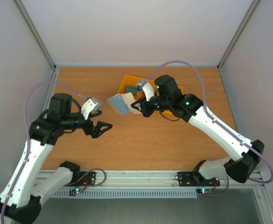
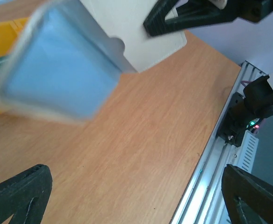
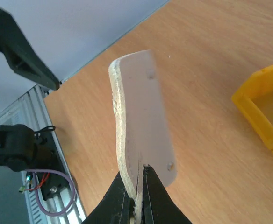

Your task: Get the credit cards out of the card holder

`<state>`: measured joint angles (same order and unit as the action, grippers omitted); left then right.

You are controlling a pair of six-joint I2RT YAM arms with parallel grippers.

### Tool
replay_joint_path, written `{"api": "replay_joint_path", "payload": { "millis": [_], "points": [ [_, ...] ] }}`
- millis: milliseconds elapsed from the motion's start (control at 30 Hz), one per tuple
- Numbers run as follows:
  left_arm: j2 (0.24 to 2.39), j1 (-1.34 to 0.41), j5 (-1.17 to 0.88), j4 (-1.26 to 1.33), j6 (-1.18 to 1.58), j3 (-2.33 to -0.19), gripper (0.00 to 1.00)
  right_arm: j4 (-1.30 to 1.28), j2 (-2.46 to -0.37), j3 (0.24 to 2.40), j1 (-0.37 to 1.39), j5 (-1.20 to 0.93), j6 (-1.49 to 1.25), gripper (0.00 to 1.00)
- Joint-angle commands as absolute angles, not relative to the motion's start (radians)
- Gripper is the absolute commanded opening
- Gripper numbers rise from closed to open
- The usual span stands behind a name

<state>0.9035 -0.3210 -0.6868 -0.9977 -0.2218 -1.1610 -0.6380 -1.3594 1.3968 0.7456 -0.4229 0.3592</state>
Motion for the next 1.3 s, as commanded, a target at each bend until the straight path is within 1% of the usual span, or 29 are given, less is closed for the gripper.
{"api": "replay_joint_path", "payload": {
  "millis": [0, 100, 167, 267, 333, 433, 500, 633, 667, 733, 800, 900, 933, 967, 1067, 1133, 1267],
  "points": [
    [0.74, -0.318, -0.716, -0.786, -0.129, -1.009, 0.99, -0.59, -1.281, 1.38, 0.745, -0.432, 0.358, 0.01],
    [0.682, -0.317, -0.709, -0.713, -0.088, -0.95, 1.0, -0.554, -1.252, 1.37, 0.745, -0.543, 0.389, 0.01],
    [0.686, -0.317, -0.665, -0.714, -0.066, -0.948, 0.99, -0.552, -1.234, 1.376, 0.741, -0.588, 0.414, 0.01],
    [0.706, -0.306, -0.663, -0.72, -0.062, -0.941, 0.96, -0.518, -1.211, 1.37, 0.719, -0.752, 0.432, 0.01],
    [0.699, -0.293, -0.743, -0.684, -0.059, -0.915, 0.96, -0.492, -1.2, 1.366, 0.708, -0.872, 0.447, 0.01],
    [0.666, -0.287, -0.943, -0.597, -0.031, -0.874, 0.99, -0.452, -1.187, 1.364, 0.703, -1.043, 0.466, 0.01],
    [0.635, -0.285, -1.04, -0.522, -0.009, -0.856, 1.0, -0.448, -1.182, 1.373, 0.704, -1.097, 0.477, 0.01],
    [0.575, -0.288, -1.196, -0.261, 0.125, -0.805, 0.99, -0.416, -1.187, 1.387, 0.704, -1.114, 0.442, 0.01],
    [0.569, -0.291, -1.209, -0.19, 0.169, -0.79, 0.99, -0.411, -1.195, 1.391, 0.704, -1.115, 0.431, 0.01],
    [0.56, -0.296, -1.177, -0.126, 0.242, -0.779, 0.99, -0.391, -1.204, 1.391, 0.704, -1.102, 0.405, 0.01],
    [0.557, -0.304, -1.167, -0.102, 0.252, -0.777, 1.0, -0.379, -1.208, 1.39, 0.704, -1.067, 0.387, 0.01],
    [0.557, -0.313, -1.039, -0.126, 0.248, -0.785, 0.99, -0.366, -1.216, 1.394, 0.704, -1.038, 0.366, 0.01],
    [0.564, -0.314, -0.989, -0.147, 0.249, -0.793, 0.98, -0.362, -1.218, 1.394, 0.703, -1.04, 0.364, 0.01],
    [0.574, -0.313, -0.95, -0.166, 0.252, -0.803, 0.92, -0.36, -1.218, 1.394, 0.703, -1.047, 0.365, 0.01],
    [0.581, -0.313, -0.902, -0.194, 0.254, -0.803, 0.7, -0.363, -1.214, 1.393, 0.704, -1.096, 0.38, 0.01],
    [0.569, -0.314, -0.962, -0.197, 0.223, -0.792, 0.65, -0.391, -1.21, 1.399, 0.703, -1.143, 0.408, 0.01],
    [0.552, -0.314, -1.119, -0.224, 0.145, -0.796, 0.65, -0.566, -1.204, 1.447, 0.701, -1.214, 0.546, 0.01]
  ]
}}
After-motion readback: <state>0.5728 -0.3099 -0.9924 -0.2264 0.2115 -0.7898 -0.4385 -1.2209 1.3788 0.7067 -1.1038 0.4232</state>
